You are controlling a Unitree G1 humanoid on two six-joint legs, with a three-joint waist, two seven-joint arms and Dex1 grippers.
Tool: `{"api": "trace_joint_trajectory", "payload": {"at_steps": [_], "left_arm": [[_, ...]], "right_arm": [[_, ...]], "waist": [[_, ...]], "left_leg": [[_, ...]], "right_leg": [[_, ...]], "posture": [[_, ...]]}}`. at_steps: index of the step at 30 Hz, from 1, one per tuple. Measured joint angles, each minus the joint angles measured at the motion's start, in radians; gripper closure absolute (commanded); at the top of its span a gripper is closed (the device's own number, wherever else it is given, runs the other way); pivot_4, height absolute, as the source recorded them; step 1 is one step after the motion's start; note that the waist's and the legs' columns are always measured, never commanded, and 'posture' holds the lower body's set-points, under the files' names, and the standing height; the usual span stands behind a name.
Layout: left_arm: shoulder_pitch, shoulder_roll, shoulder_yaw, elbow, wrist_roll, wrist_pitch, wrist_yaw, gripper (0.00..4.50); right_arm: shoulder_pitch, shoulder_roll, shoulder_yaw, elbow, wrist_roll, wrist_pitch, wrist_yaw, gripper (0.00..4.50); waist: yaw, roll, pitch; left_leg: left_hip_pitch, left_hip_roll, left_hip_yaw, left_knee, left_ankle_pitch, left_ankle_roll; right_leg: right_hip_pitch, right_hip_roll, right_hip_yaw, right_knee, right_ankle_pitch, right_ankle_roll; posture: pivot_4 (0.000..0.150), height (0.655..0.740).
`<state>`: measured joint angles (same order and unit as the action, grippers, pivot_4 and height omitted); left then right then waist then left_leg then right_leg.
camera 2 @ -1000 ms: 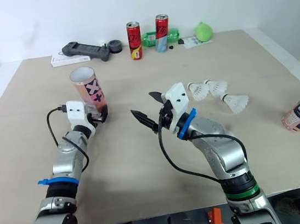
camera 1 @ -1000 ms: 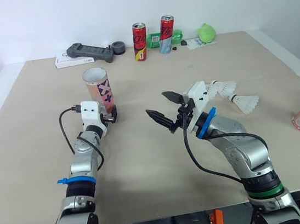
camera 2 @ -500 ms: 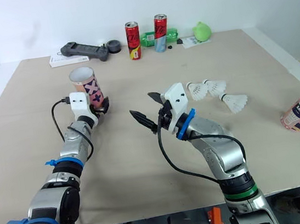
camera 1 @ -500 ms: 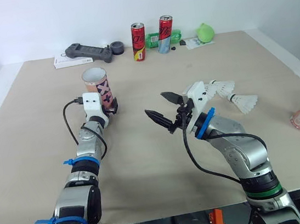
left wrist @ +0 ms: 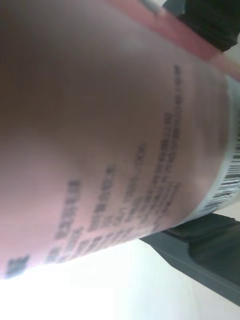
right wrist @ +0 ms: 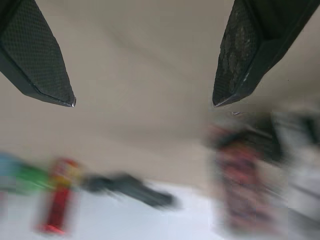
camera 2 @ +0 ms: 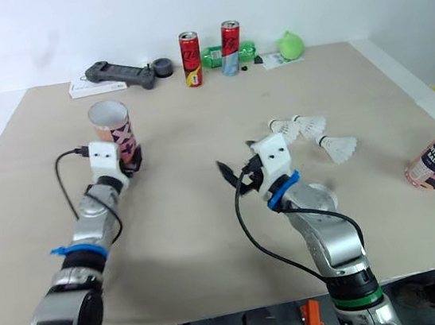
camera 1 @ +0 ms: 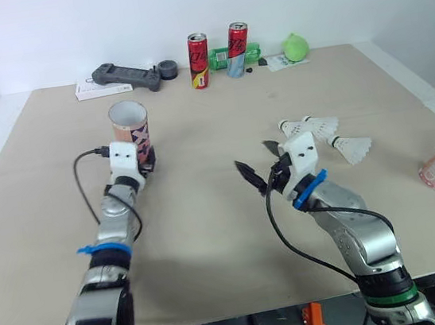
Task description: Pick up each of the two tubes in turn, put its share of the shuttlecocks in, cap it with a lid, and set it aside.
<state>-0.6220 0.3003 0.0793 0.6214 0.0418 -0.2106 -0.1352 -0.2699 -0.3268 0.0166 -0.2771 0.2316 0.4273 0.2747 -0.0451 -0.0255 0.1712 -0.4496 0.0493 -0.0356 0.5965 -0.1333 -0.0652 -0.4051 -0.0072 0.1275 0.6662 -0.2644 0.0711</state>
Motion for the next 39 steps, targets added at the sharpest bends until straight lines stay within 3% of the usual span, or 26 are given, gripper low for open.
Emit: {"api": "trace_joint_trajectory", "payload": {"at_steps": [2,8,10,16,25,28,30,33,35,38,39], "left_arm": [[0.09,0.067,-0.043,-0.164,0.089,0.001,0.006,0.92],[0.209,0.202,-0.178,-0.389,0.341,-0.015,-0.012,0.92],[0.219,0.204,-0.186,-0.402,0.353,-0.016,-0.016,0.92],[0.241,0.227,-0.218,-0.464,0.422,-0.013,-0.028,0.92],[0.241,0.227,-0.221,-0.477,0.432,-0.004,-0.028,0.92],[0.241,0.227,-0.221,-0.477,0.432,-0.002,-0.028,1.0],[0.241,0.226,-0.221,-0.477,0.432,-0.001,-0.028,1.0],[0.241,0.225,-0.221,-0.476,0.432,-0.001,-0.028,1.0],[0.241,0.223,-0.222,-0.477,0.432,0.0,-0.028,1.0],[0.241,0.222,-0.226,-0.477,0.432,0.0,-0.028,1.0],[0.241,0.22,-0.23,-0.477,0.432,0.001,-0.028,1.0]], "right_arm": [[0.002,-0.001,-0.052,0.033,-0.032,0.001,-0.058,0.0],[-0.126,0.035,-0.083,0.24,-0.052,-0.032,-0.102,0.0],[-0.142,0.039,-0.088,0.267,-0.054,-0.04,-0.106,0.0],[-0.362,0.07,-0.133,0.602,-0.063,-0.114,-0.136,0.0],[-0.481,0.08,-0.14,0.892,-0.084,-0.224,-0.15,0.0],[-0.512,0.082,-0.146,0.957,-0.086,-0.261,-0.152,0.7],[-0.55,0.084,-0.153,1.03,-0.087,-0.292,-0.164,1.7],[-0.58,0.085,-0.166,1.085,-0.087,-0.322,-0.172,2.63],[-0.602,0.085,-0.179,1.136,-0.087,-0.352,-0.173,3.62],[-0.608,0.085,-0.179,1.169,-0.088,-0.377,-0.171,4.45],[-0.608,0.086,-0.18,1.178,-0.088,-0.393,-0.168,4.45]], "waist": [[0.0,0.0,0.0],[-0.002,0.0,0.0],[-0.002,0.001,0.001],[-0.003,0.001,0.001],[-0.004,0.001,0.001],[-0.004,0.001,0.001],[-0.004,0.001,0.001],[-0.004,0.001,0.001],[-0.004,0.001,0.001],[-0.004,0.001,0.001],[-0.004,0.001,0.001]], "left_leg": [[0.001,0.0,0.0,0.0,0.001,-0.001],[0.003,0.002,0.003,0.0,0.005,0.001],[0.003,0.002,0.004,0.0,0.006,0.002],[0.003,0.002,0.006,0.0,0.007,0.004],[0.003,0.002,0.005,-0.006,0.007,0.004],[0.003,0.002,0.005,-0.006,0.007,0.004],[0.003,0.002,0.005,-0.006,0.007,0.004],[0.003,0.002,0.005,-0.006,0.007,0.004],[0.003,0.002,0.005,-0.006,0.007,0.004],[0.003,0.002,0.005,-0.006,0.007,0.004],[0.003,0.002,0.005,-0.006,0.007,0.004]], "right_leg": [[0.0,0.0,0.0,0.0,0.0,0.0],[0.001,0.0,0.0,0.0,0.002,0.005],[0.001,0.0,0.001,0.0,0.003,0.004],[-0.001,0.0,0.001,0.0,0.006,0.005],[-0.002,0.0,0.002,0.0,0.004,0.003],[-0.002,0.0,0.002,0.0,0.004,0.003],[-0.002,0.0,0.002,0.0,0.004,0.003],[-0.002,0.0,0.002,0.0,0.004,0.003],[-0.002,0.0,0.002,0.0,0.004,0.003],[-0.002,0.0,0.002,0.0,0.004,0.002],[-0.002,0.0,0.002,0.0,0.004,0.002]], "posture": [[0.15,0.74],[0.15,0.74],[0.15,0.74],[0.15,0.74],[0.15,0.74],[0.15,0.74],[0.15,0.74],[0.15,0.74],[0.15,0.74],[0.15,0.74],[0.15,0.74]]}}
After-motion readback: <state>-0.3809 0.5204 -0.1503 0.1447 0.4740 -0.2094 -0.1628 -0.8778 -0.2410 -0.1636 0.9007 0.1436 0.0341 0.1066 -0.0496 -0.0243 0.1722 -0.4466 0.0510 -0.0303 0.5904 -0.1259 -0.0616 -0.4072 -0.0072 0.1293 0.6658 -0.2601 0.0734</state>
